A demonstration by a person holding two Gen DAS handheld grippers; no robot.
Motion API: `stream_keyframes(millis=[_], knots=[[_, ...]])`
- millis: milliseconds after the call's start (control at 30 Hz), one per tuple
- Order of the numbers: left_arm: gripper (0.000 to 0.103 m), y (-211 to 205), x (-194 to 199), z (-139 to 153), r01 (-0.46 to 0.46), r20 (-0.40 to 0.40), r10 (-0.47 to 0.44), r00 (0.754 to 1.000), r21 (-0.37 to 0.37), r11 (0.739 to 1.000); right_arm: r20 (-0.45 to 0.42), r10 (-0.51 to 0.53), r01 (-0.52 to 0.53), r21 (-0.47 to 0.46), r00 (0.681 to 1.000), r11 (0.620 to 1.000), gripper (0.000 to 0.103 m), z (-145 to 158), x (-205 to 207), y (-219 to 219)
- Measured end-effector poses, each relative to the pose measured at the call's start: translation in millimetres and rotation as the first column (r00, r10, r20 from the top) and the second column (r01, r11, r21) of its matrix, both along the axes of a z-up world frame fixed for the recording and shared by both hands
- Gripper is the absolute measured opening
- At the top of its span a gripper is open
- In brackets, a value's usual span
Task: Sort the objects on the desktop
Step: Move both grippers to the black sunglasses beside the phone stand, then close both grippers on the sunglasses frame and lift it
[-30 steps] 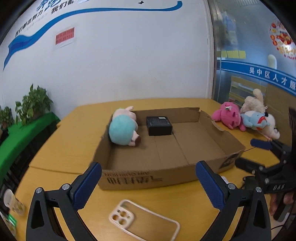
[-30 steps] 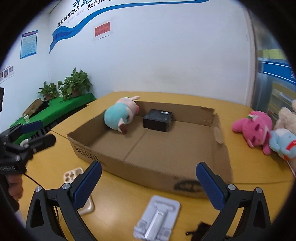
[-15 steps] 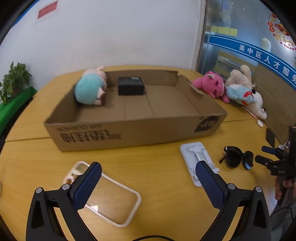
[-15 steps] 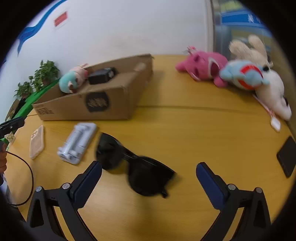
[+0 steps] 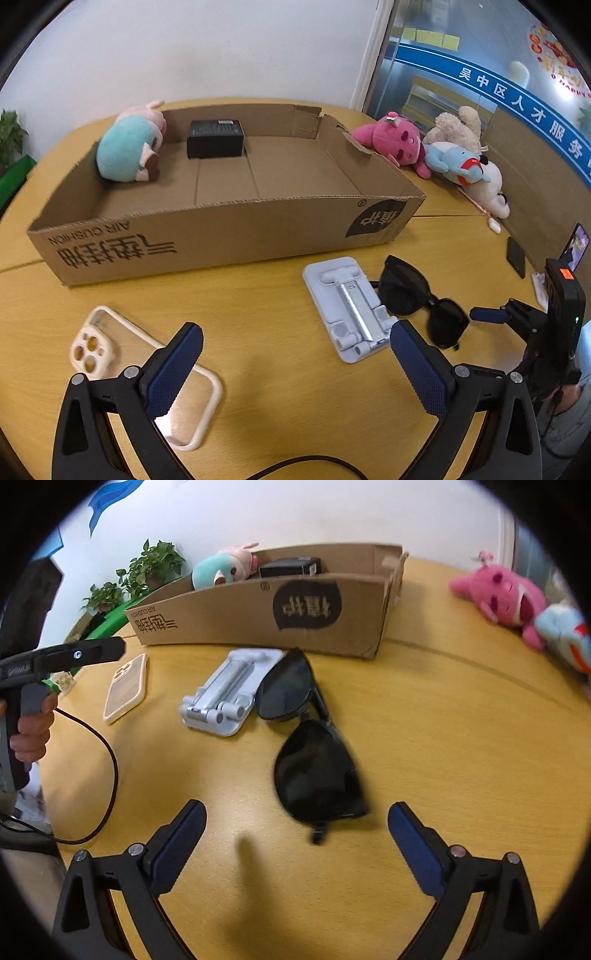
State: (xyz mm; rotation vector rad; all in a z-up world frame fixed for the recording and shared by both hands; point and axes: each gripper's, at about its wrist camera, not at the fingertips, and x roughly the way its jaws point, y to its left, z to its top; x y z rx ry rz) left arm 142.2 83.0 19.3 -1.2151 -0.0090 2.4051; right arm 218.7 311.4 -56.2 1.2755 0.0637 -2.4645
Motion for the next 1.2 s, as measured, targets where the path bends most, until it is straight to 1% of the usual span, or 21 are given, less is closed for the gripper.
stream_keyframes(millis=[67,100,167,267,300,333,367,400,433,500,567,667,700,767,800,833,900,1033,1100,1133,1200], knots=[[0.101,5,-6,-5,0.014,0.042,-0.016,0.999,0.042,0.999,-0.040,-0.036,0.038,0.044,0.999,0.998,0.099,5,-1,2],[0.101,10,-10,-7,0.027,0.066,-0.032,0.997,0.068,0.997,-0.050,-0.044,0.046,0.048,0.998,0.998,0.099,6,-2,3],[0.101,19,-14,-10,0.054,0.085,-0.063,0.994,0.103,0.993,-0.040,-0.053,0.056,0.056,0.998,0.997,0.097,1,-12,1],[0.097,38,-25,-15,0.093,0.125,-0.110,0.986,0.132,0.987,0.003,-0.031,0.031,0.065,1.000,0.997,0.083,-11,-23,-8],[0.095,45,-30,-16,0.111,0.140,-0.131,0.982,0.142,0.984,-0.005,-0.028,0.028,0.090,1.000,0.996,0.079,-13,-25,-13],[0.094,49,-32,-17,0.122,0.145,-0.143,0.979,0.148,0.982,-0.014,-0.020,0.022,0.126,1.000,0.992,0.077,-13,-25,-19],[0.092,56,-37,-18,0.139,0.152,-0.163,0.975,0.156,0.978,-0.019,-0.015,0.017,0.138,1.000,0.990,0.071,-13,-24,-22],[0.090,61,-40,-18,0.153,0.155,-0.177,0.972,0.159,0.975,-0.019,-0.016,0.018,0.127,1.000,0.992,0.061,-11,-25,-22],[0.089,66,-43,-19,0.165,0.158,-0.190,0.969,0.158,0.974,-0.024,-0.037,0.040,0.133,0.999,0.990,0.056,-10,-24,-22],[0.084,74,-46,-21,0.188,0.167,-0.212,0.963,0.153,0.970,-0.020,-0.047,0.049,0.130,0.999,0.990,0.053,-9,-24,-20],[0.084,80,-48,-23,0.207,0.174,-0.233,0.957,0.152,0.966,-0.020,-0.056,0.058,0.136,0.998,0.989,0.053,-9,-22,-21],[0.084,87,-47,-28,0.223,0.190,-0.248,0.950,0.147,0.964,-0.014,-0.103,0.103,0.112,0.995,0.988,0.053,-8,-21,-18],[0.083,89,-47,-31,0.227,0.203,-0.255,0.945,0.151,0.962,-0.009,-0.129,0.129,0.084,0.992,0.988,0.052,-7,-22,-14],[0.082,92,-47,-34,0.229,0.224,-0.262,0.939,0.163,0.960,0.018,-0.191,0.192,-0.009,0.981,0.981,0.052,-5,-27,-4],[0.081,94,-47,-33,0.227,0.216,-0.260,0.941,0.165,0.960,0.033,-0.215,0.216,-0.054,0.976,0.975,0.052,-5,-29,1],[0.081,96,-48,-34,0.234,0.225,-0.269,0.936,0.171,0.957,0.043,-0.236,0.239,-0.087,0.971,0.967,0.052,-5,-31,5],[0.074,102,-49,-34,0.246,0.252,-0.296,0.921,0.212,0.946,0.046,-0.253,0.257,-0.109,0.966,0.960,0.052,-5,-34,5],[0.070,112,-48,-35,0.262,0.276,-0.321,0.906,0.232,0.937,0.045,-0.259,0.263,-0.154,0.965,0.952,0.052,-5,-33,1],[0.062,117,-48,-38,0.268,0.297,-0.335,0.894,0.243,0.932,0.047,-0.263,0.267,-0.179,0.964,0.947,0.052,-6,-35,2],[0.061,120,-48,-39,0.272,0.304,-0.342,0.889,0.250,0.929,0.046,-0.264,0.268,-0.188,0.963,0.945,0.052,-6,-34,2],[0.054,125,-46,-41,0.295,0.305,-0.372,0.877,0.270,0.917,0.044,-0.270,0.273,-0.205,0.962,0.940,0.052,-6,-32,1]])
